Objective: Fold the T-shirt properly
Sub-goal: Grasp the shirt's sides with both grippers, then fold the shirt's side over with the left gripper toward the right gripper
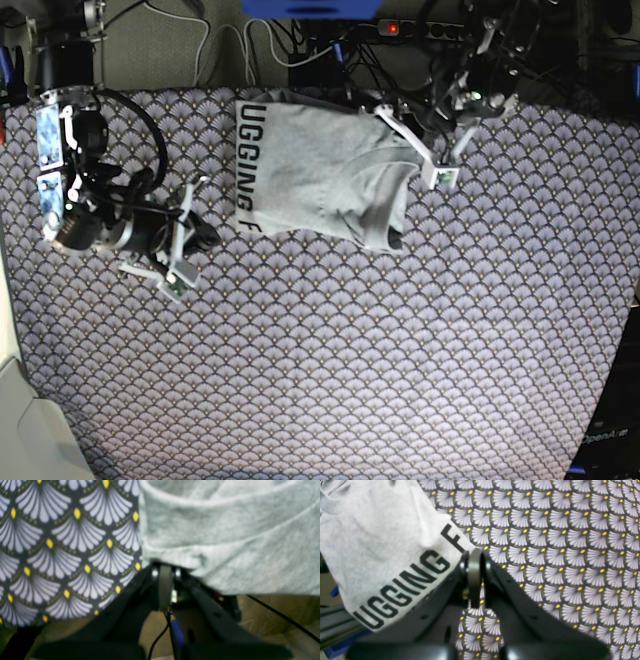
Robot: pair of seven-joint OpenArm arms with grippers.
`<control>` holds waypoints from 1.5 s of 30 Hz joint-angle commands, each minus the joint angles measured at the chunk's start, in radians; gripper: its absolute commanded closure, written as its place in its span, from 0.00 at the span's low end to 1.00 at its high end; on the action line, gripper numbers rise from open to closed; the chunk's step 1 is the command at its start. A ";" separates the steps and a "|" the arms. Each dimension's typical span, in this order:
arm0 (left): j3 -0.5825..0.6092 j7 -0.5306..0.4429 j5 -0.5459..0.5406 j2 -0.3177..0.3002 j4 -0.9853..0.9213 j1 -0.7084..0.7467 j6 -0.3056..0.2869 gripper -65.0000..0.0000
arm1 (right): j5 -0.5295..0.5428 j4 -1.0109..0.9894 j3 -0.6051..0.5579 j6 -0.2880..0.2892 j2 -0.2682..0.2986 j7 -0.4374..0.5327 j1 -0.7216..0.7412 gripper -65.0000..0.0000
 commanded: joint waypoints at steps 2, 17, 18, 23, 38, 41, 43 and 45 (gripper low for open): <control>0.000 -0.006 0.020 -0.003 -0.022 -0.024 0.009 1.00 | 0.012 0.011 0.007 0.003 0.016 0.022 0.014 1.00; -0.002 0.004 0.020 0.048 -0.014 -0.062 0.009 1.00 | 0.010 -0.283 -0.112 0.003 0.007 0.158 0.129 1.00; -0.002 0.004 0.020 0.051 -0.020 -0.063 0.009 1.00 | 0.010 -0.282 -0.112 0.003 0.005 0.158 0.129 1.00; -0.002 -0.002 0.020 0.054 -0.023 -0.088 0.009 1.00 | 0.010 -0.282 -0.131 0.003 0.004 0.158 0.119 1.00; -0.154 -0.003 0.019 0.149 -0.037 -0.182 0.006 1.00 | 0.012 -0.276 -0.176 0.003 0.030 0.214 -0.012 1.00; -0.154 -0.005 0.013 0.164 -0.095 -0.217 0.006 1.00 | 0.012 -0.274 -0.174 0.003 0.033 0.214 -0.052 1.00; -0.155 -0.005 0.014 0.186 -0.132 -0.238 0.006 1.00 | 0.012 -0.274 -0.173 0.003 0.045 0.215 -0.070 1.00; -0.155 -0.006 0.016 0.200 -0.160 -0.263 0.006 1.00 | 0.012 -0.273 -0.173 0.003 0.048 0.215 -0.086 1.00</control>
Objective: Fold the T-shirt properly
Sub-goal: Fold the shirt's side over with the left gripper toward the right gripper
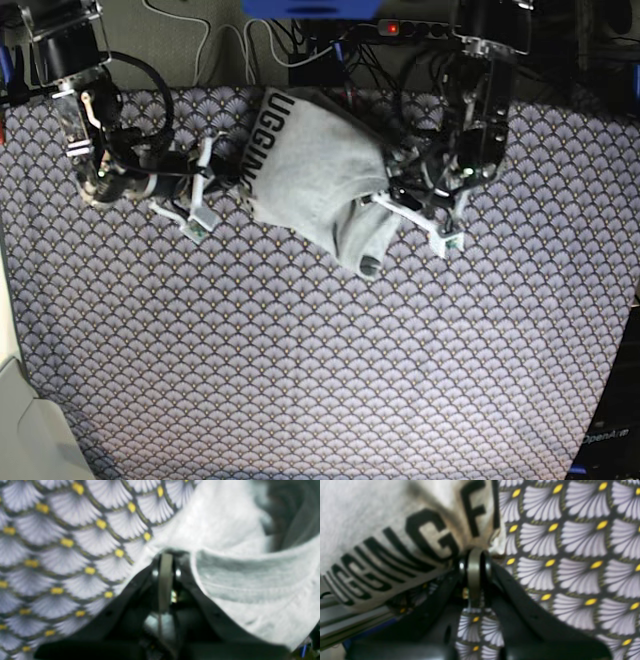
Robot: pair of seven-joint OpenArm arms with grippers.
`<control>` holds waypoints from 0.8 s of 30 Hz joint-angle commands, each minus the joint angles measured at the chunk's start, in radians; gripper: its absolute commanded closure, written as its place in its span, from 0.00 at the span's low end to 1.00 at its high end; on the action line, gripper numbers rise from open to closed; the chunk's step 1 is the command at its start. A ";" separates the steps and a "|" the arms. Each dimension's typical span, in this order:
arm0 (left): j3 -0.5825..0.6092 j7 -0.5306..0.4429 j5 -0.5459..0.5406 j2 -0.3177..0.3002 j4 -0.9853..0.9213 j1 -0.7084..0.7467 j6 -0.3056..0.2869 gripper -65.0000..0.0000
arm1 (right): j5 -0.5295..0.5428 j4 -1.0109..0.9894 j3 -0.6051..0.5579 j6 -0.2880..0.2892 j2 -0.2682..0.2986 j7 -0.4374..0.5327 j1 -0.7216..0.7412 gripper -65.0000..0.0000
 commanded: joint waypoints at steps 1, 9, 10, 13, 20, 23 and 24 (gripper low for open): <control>-0.003 -0.017 -0.010 0.005 0.008 -0.034 -0.005 1.00 | -0.011 0.018 -0.001 0.006 0.012 -0.027 -0.008 1.00; -0.061 0.017 -0.004 0.002 0.118 -0.006 -0.002 1.00 | -0.011 0.098 0.002 0.006 0.041 -0.027 -0.045 1.00; -0.095 0.030 -0.008 -0.005 0.140 0.014 -0.002 1.00 | -0.011 0.104 0.002 0.006 0.041 -0.027 -0.045 1.00; -0.178 0.047 -0.002 -0.010 0.203 0.081 -0.002 1.00 | -0.011 0.135 0.029 0.006 0.041 -0.034 -0.045 1.00; -0.235 0.066 -0.004 -0.002 0.229 0.201 -0.004 1.00 | -0.011 0.183 0.069 0.006 0.041 -0.039 -0.042 1.00; -0.190 0.064 -0.002 -0.001 0.206 0.201 -0.002 1.00 | -0.011 0.181 0.069 0.006 0.041 -0.039 -0.028 1.00; -0.179 0.064 -0.002 -0.001 0.192 0.198 -0.002 1.00 | -0.011 0.181 0.069 0.006 0.041 -0.039 -0.030 1.00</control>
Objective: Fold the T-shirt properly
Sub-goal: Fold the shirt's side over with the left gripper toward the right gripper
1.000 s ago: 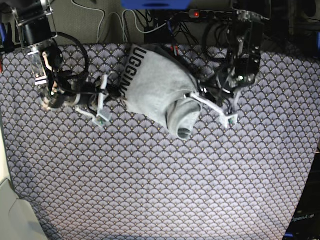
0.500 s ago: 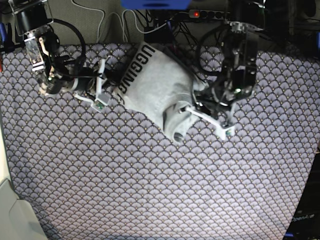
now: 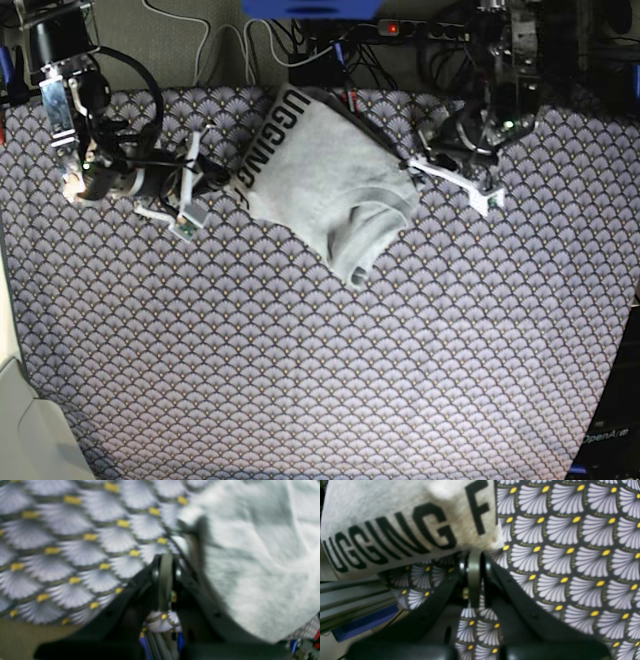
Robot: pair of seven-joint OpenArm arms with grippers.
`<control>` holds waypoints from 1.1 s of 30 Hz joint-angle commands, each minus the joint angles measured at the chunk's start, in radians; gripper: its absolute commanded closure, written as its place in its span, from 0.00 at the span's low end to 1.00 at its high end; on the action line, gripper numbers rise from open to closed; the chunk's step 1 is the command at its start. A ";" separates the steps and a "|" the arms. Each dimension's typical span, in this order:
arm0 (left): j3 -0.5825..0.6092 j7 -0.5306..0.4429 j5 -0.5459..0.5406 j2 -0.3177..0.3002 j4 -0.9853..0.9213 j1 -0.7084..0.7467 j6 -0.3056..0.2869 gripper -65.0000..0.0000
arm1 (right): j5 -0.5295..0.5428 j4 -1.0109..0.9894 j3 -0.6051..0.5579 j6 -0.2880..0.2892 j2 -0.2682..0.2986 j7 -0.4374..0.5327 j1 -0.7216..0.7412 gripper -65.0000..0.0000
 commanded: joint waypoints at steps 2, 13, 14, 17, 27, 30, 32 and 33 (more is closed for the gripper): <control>0.011 -0.007 -0.001 0.007 -0.027 -0.011 -0.002 1.00 | 0.013 0.017 0.008 0.003 0.012 0.018 0.013 1.00; 0.026 -0.023 -0.001 0.064 -0.148 -0.118 -0.002 1.00 | 0.013 0.017 0.008 0.003 0.018 0.018 -0.006 1.00; 0.040 -0.021 -0.001 0.068 -0.156 -0.135 -0.002 1.00 | 0.013 0.017 0.008 0.003 0.018 0.018 -0.010 1.00; 0.079 -0.029 -0.001 0.073 -0.197 -0.172 -0.002 1.00 | 0.013 0.017 0.008 0.003 0.018 0.018 -0.022 1.00; 0.109 -0.132 -0.001 0.110 -0.437 -0.373 -0.002 1.00 | 0.013 0.017 0.009 0.003 0.043 0.023 -0.069 1.00; 0.111 -0.196 -0.001 0.128 -0.558 -0.445 -0.002 1.00 | 0.013 0.017 0.018 0.003 0.044 0.026 -0.092 1.00; 0.111 -0.241 -0.001 0.148 -0.647 -0.491 -0.002 1.00 | 0.013 0.018 0.050 0.003 0.044 0.026 -0.117 1.00; 0.111 -0.264 -0.001 0.157 -0.682 -0.510 -0.003 1.00 | 0.013 0.026 0.066 0.003 0.043 0.026 -0.128 1.00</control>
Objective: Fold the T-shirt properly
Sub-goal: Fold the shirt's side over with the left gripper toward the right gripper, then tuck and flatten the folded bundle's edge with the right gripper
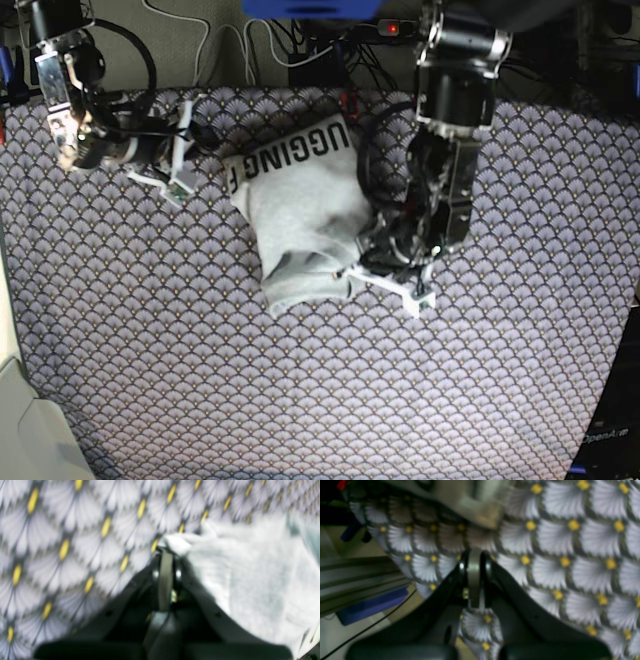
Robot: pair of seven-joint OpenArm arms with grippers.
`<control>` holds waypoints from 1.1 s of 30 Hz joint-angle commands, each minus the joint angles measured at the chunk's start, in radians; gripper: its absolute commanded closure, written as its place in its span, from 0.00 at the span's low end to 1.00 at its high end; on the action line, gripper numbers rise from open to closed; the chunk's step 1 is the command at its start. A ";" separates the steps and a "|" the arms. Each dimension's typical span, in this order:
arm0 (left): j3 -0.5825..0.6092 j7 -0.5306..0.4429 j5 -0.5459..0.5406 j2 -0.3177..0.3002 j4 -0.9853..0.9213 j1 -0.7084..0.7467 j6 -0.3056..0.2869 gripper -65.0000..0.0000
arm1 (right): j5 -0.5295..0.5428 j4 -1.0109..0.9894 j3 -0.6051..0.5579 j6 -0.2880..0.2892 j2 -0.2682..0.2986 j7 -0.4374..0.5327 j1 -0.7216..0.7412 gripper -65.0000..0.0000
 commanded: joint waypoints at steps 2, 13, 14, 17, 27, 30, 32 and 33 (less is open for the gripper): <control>0.003 -0.016 0.025 0.021 -0.061 -0.028 0.018 1.00 | 0.014 0.039 0.030 0.003 0.014 0.014 -0.017 1.00; -0.006 0.061 0.014 -0.026 0.110 -0.037 0.021 1.00 | 0.014 0.156 0.096 0.003 0.058 0.008 -0.048 1.00; -0.006 0.079 0.014 -0.045 0.162 -0.020 0.021 1.00 | 0.014 0.174 0.111 0.003 0.057 0.006 -0.048 1.00; -0.040 0.136 0.014 -0.095 0.329 0.052 0.021 1.00 | 0.018 0.241 0.148 0.003 0.034 0.006 -0.045 1.00; -0.347 0.242 0.015 -0.166 0.690 0.383 0.018 1.00 | 0.020 0.373 0.164 0.003 -0.169 -0.232 0.087 1.00; -0.350 0.248 0.015 -0.181 0.743 0.440 0.019 1.00 | 0.018 0.373 0.138 0.003 -0.213 -0.255 0.116 1.00; -0.350 0.248 0.022 -0.181 0.776 0.486 0.019 1.00 | 0.018 0.370 0.114 0.003 -0.222 -0.255 0.124 1.00; -0.350 0.248 0.022 -0.181 0.788 0.503 0.019 1.00 | 0.018 0.370 0.105 0.003 -0.225 -0.250 0.124 1.00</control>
